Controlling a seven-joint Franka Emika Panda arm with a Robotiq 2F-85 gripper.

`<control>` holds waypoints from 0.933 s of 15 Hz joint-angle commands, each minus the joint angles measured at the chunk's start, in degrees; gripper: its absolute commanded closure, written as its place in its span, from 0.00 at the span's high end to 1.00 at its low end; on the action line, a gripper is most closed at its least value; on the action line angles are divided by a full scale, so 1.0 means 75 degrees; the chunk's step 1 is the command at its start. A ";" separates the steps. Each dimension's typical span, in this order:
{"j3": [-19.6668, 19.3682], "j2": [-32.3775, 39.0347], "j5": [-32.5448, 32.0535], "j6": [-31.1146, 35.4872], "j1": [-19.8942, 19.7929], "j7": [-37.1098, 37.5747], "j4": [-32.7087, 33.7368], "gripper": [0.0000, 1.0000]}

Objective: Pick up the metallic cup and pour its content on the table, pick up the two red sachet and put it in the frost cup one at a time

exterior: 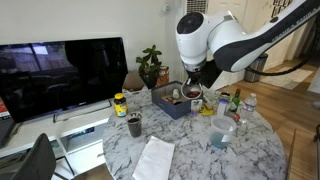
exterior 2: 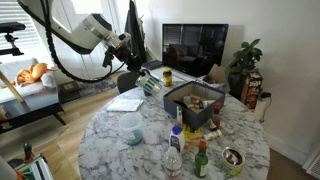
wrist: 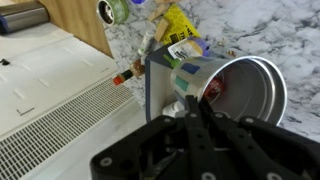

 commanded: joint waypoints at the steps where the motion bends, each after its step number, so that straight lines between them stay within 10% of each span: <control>1: 0.0426 0.0000 -0.1056 -0.1138 0.0151 0.0078 0.0052 0.01; 14: 0.1391 0.0357 -0.4337 -0.4895 0.0660 0.0185 -0.0045 0.01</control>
